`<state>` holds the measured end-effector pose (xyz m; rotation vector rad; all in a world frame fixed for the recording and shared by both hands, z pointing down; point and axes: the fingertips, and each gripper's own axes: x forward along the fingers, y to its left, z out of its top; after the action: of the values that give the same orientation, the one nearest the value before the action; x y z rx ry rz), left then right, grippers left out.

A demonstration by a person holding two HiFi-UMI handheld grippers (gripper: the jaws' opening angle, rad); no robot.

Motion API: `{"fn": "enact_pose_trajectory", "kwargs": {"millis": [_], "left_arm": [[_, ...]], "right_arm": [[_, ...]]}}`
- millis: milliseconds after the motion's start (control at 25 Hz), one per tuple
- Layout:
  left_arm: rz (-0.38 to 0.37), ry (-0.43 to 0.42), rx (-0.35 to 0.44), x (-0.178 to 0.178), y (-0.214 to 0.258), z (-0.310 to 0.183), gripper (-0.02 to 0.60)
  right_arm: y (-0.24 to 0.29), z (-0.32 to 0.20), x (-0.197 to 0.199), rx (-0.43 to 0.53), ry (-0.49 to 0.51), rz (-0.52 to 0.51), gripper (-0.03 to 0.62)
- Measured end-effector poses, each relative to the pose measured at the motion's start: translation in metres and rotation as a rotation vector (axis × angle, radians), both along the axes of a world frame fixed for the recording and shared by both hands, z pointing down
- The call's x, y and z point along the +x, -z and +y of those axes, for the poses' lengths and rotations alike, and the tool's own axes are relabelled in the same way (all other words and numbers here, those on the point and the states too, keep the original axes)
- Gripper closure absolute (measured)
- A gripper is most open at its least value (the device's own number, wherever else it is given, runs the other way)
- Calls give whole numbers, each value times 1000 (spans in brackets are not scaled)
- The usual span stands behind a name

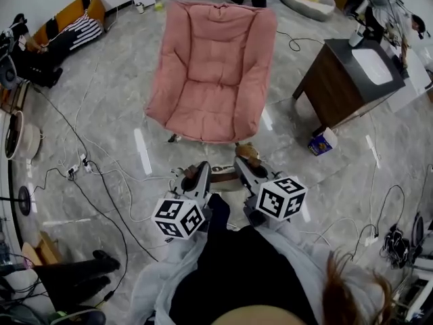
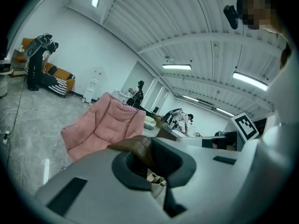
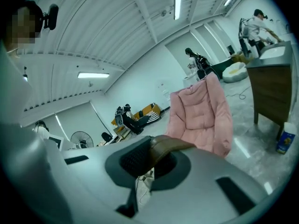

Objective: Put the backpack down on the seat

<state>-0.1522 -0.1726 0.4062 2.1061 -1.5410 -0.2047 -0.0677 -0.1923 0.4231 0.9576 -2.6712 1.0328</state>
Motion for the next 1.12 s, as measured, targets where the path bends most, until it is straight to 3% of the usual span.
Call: {"fn": "enact_pose_trajectory", "kwargs": {"millis": [480,1120], "left_arm": [[-24,-14,92,-63,22,-87,568],[-11,57,19,-108,2,-119,568]], "right_arm": [[13,-88,-63,36,-5,-28,586],[-1,-130,-115,-14,120,22,586]]}}
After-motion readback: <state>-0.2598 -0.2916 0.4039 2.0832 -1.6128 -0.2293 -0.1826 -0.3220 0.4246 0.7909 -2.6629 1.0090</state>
